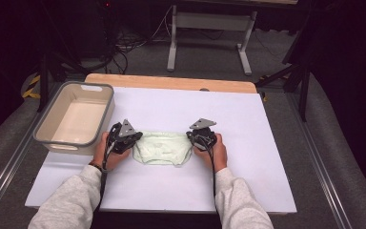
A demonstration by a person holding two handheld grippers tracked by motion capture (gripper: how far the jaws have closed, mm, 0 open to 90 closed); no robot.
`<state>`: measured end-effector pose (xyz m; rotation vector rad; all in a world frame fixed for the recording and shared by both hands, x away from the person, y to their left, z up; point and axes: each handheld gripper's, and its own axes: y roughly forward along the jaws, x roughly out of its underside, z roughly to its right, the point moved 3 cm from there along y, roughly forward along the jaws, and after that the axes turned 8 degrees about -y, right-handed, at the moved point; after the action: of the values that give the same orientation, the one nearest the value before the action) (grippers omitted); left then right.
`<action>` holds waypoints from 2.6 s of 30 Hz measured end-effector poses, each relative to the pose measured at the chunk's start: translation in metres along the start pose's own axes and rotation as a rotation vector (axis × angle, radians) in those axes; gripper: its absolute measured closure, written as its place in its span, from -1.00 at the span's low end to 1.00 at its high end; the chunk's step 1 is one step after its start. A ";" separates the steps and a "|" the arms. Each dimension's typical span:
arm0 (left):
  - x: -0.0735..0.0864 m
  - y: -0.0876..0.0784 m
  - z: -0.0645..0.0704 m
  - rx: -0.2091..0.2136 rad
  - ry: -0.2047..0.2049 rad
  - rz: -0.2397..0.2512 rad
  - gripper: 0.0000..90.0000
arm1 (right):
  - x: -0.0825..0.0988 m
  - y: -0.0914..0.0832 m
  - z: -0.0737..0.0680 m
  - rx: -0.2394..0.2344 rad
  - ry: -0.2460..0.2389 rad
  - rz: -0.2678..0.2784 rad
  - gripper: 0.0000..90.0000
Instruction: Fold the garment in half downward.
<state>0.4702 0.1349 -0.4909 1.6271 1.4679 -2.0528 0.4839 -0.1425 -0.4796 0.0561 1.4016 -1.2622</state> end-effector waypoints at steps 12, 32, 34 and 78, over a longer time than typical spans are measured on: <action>-0.012 -0.004 -0.005 0.018 0.000 0.067 0.99 | -0.040 -0.004 -0.021 -0.056 -0.057 0.099 1.00; -0.007 0.003 -0.010 0.001 -0.041 0.026 1.00 | -0.070 0.052 -0.064 -0.073 -0.164 -0.072 1.00; -0.007 0.003 -0.010 -0.002 -0.041 0.024 1.00 | -0.065 0.049 -0.059 -0.067 -0.150 -0.073 1.00; -0.015 -0.017 -0.001 -0.035 0.000 0.114 0.85 | -0.003 -0.028 0.009 0.067 -0.002 0.143 0.95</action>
<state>0.4664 0.1380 -0.4687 1.6563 1.3694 -1.9558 0.4725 -0.1588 -0.4573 0.1981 1.3299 -1.1895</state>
